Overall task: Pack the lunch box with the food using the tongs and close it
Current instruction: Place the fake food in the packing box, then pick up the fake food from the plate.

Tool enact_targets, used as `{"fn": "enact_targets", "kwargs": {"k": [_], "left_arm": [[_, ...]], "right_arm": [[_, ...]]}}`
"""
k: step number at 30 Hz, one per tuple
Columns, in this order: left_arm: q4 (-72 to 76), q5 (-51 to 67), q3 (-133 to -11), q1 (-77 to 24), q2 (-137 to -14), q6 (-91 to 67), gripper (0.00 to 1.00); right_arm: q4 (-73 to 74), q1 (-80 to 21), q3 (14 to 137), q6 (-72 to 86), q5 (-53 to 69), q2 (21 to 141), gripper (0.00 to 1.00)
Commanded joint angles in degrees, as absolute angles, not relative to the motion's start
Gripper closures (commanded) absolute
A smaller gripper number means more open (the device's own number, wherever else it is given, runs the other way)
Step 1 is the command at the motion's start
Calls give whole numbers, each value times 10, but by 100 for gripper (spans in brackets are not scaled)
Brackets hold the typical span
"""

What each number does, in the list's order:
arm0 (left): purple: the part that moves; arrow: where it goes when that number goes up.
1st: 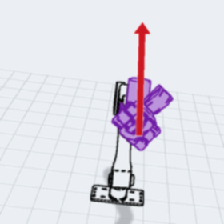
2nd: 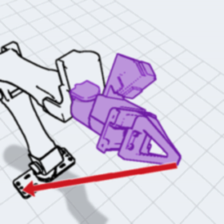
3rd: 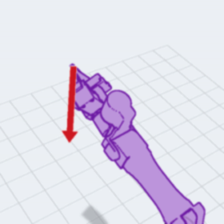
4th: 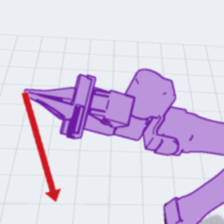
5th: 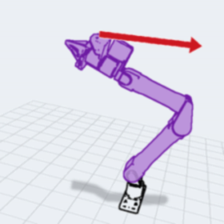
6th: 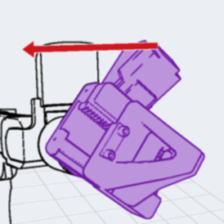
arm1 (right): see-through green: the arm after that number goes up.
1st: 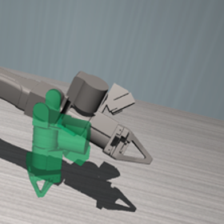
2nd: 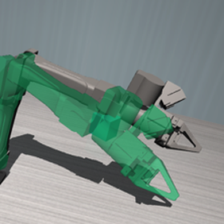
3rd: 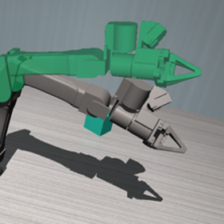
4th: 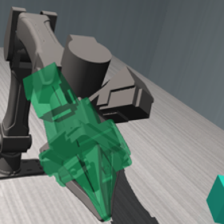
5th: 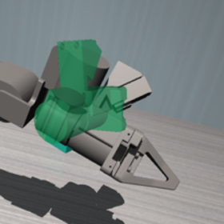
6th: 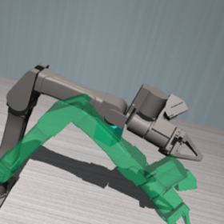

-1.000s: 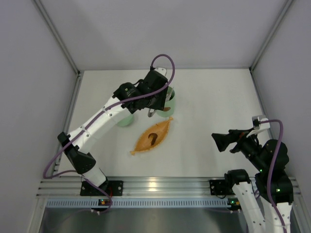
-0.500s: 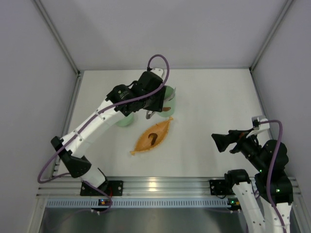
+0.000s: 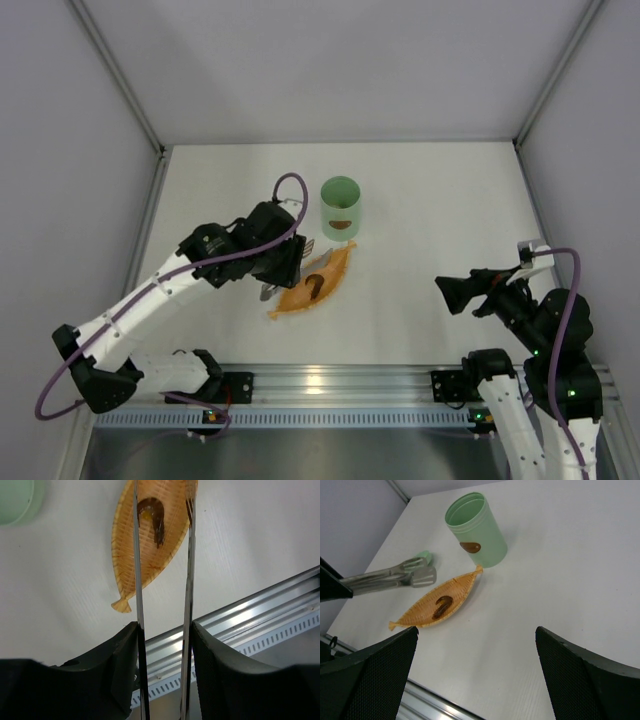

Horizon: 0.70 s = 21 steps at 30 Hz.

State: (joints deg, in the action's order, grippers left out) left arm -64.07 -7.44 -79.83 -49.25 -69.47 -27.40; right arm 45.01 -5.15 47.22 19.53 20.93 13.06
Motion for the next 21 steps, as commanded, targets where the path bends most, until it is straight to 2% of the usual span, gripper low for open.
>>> {"fn": "enact_targets", "kwargs": {"k": [1,9,21], "left_arm": [[-637,-48,-756,-497,-677,-287,51],[-613,-40,-684,-501,-674,-289,51],[-606,-41,-668,-512,-698,-285,51]], "right_arm": [[454,-55,469,192,210,126,0],[459,-55,477,188,207,132,0],[456,-56,479,188,207,135,0]]}}
